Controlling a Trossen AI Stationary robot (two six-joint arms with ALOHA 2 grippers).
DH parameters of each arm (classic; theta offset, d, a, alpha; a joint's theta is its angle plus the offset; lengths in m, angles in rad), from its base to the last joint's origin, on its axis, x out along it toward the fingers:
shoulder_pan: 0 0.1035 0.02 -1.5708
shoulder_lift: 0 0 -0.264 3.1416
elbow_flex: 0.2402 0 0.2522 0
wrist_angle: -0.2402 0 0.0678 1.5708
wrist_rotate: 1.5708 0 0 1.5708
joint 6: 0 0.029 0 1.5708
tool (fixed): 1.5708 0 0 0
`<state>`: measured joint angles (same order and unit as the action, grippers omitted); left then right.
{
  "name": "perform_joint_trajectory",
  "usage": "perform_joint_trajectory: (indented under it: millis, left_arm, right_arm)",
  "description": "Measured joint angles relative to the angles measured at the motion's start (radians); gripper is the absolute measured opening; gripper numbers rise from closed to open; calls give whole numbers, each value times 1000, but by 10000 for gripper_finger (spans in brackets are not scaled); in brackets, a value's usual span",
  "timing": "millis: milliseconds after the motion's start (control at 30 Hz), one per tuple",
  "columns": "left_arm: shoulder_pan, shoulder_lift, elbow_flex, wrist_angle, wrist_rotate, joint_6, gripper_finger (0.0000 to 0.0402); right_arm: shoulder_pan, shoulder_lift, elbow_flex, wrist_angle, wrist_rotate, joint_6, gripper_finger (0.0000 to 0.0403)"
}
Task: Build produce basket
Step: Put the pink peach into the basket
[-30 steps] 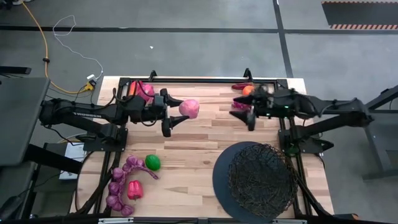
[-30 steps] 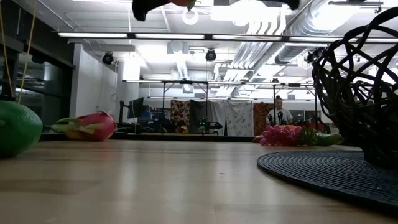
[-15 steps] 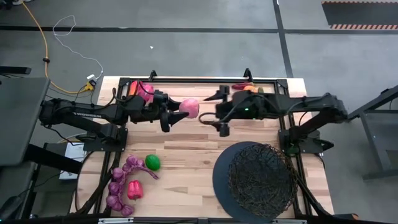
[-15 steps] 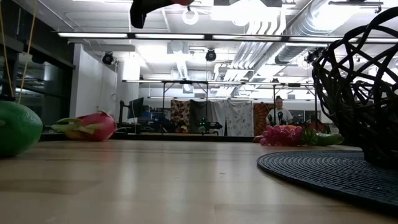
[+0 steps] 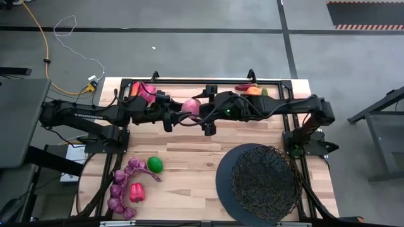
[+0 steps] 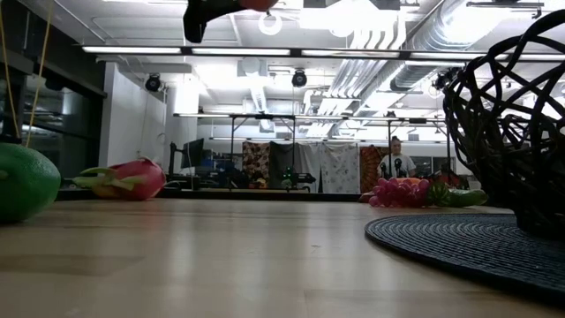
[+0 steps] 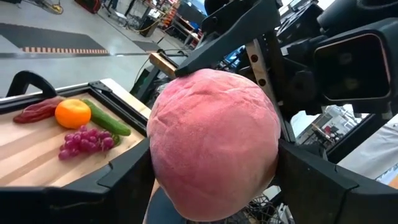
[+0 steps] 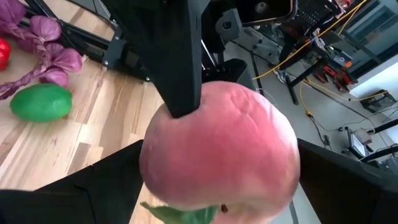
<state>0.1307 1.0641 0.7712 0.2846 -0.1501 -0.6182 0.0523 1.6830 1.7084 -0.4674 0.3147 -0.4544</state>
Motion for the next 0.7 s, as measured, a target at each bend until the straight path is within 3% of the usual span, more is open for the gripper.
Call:
perform_joint_trajectory:
  millis: [267,433,567,700]
  left_arm:
    - [0,0,0,3,7,0,282]
    - [1,0,0,4,33,8,284]
    - [4,0,0,4,55,43,301]
    - [27,-1,0,-7,112,93,326]
  right_arm:
    - [0,0,-2,14,-2,-1,372]
    - [1,0,-2,14,19,1,341]
    - [1,0,-3,13,24,-9,308]
    - [1,-4,-3,-3,28,-2,304]
